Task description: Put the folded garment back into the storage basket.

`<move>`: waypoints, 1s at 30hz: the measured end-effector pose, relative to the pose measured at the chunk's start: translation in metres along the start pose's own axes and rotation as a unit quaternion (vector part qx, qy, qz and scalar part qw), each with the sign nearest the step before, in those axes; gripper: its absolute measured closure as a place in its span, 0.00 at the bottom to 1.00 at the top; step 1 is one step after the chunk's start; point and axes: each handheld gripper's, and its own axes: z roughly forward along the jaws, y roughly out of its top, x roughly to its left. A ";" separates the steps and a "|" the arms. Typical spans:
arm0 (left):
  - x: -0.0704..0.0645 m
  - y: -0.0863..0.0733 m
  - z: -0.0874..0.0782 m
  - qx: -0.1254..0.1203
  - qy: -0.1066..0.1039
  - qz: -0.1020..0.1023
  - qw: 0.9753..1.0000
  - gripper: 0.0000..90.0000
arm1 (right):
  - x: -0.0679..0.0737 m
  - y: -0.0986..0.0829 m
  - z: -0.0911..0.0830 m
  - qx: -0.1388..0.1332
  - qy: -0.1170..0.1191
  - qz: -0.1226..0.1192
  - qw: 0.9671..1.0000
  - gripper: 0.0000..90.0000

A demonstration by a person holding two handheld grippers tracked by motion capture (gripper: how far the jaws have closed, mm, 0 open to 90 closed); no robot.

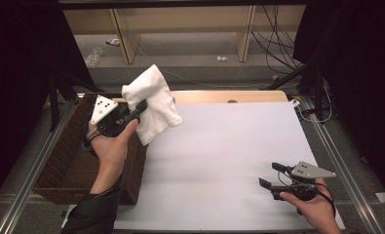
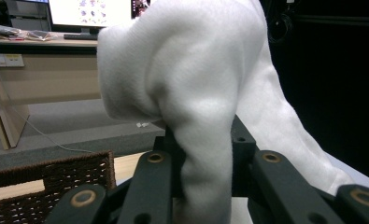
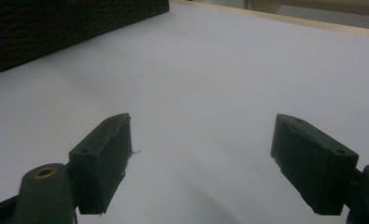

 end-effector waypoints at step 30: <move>0.009 0.005 -0.007 -0.011 0.013 -0.007 1.000 0.83 | 0.000 0.000 -0.001 0.002 -0.001 -0.001 1.000 0.24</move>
